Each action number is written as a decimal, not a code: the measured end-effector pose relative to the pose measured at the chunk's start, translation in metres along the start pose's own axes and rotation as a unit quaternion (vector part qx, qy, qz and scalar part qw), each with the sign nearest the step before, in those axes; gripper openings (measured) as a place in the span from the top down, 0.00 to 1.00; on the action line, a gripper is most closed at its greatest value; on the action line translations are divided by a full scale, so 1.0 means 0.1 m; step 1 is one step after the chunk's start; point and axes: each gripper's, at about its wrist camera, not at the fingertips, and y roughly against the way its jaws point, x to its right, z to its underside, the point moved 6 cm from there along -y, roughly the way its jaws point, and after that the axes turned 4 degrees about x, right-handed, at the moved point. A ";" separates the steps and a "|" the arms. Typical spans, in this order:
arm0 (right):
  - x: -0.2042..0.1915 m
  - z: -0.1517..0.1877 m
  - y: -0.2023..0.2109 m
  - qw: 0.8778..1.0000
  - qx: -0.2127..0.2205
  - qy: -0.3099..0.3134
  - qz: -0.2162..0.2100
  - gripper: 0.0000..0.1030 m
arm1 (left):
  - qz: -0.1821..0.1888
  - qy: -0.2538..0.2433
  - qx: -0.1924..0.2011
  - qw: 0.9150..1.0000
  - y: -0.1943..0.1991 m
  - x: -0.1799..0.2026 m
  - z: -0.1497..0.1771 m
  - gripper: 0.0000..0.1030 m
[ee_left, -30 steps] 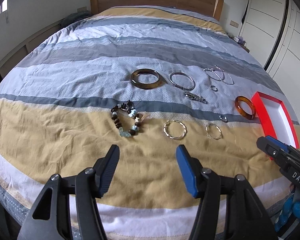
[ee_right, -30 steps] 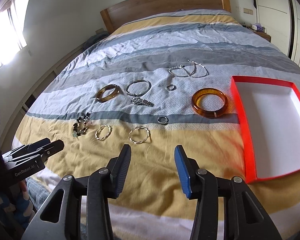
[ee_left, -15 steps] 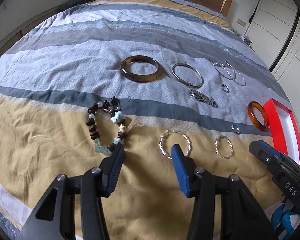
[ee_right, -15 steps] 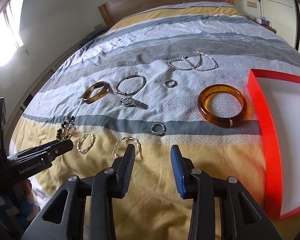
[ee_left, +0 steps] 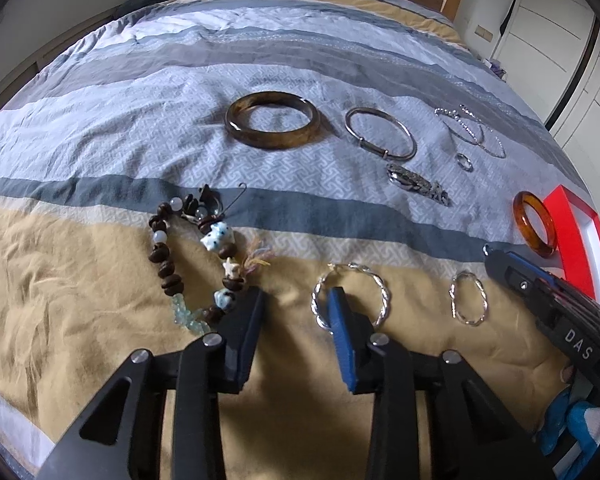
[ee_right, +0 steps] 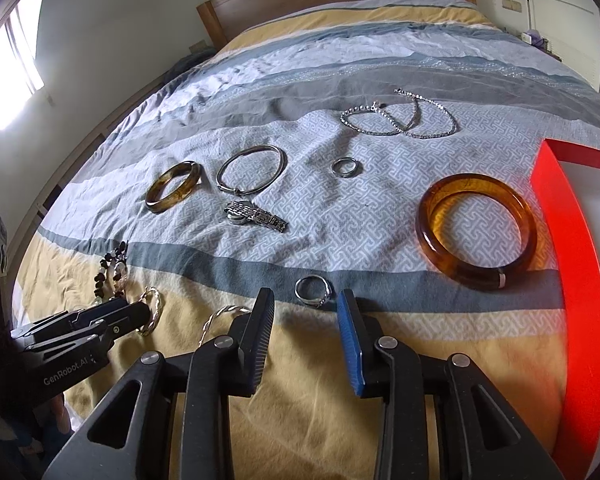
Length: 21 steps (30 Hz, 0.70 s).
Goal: Organize jewelry
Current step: 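Grasp the twisted silver hoop with the left tool while the right tool grasps a small silver ring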
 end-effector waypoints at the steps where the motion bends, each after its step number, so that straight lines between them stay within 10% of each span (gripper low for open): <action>1: 0.00 -0.01 -0.02 1.000 -0.001 0.000 0.001 0.70 | -0.001 -0.001 0.000 1.000 -0.01 0.00 0.00 0.73; 8: 0.04 -0.02 -0.16 1.000 -0.012 0.001 0.010 0.81 | -0.011 -0.014 0.006 1.000 -0.03 0.03 -0.01 0.92; 21: -0.04 -0.10 0.14 1.000 0.014 0.018 0.003 0.81 | -0.013 -0.007 0.034 0.999 0.33 0.03 -0.09 0.96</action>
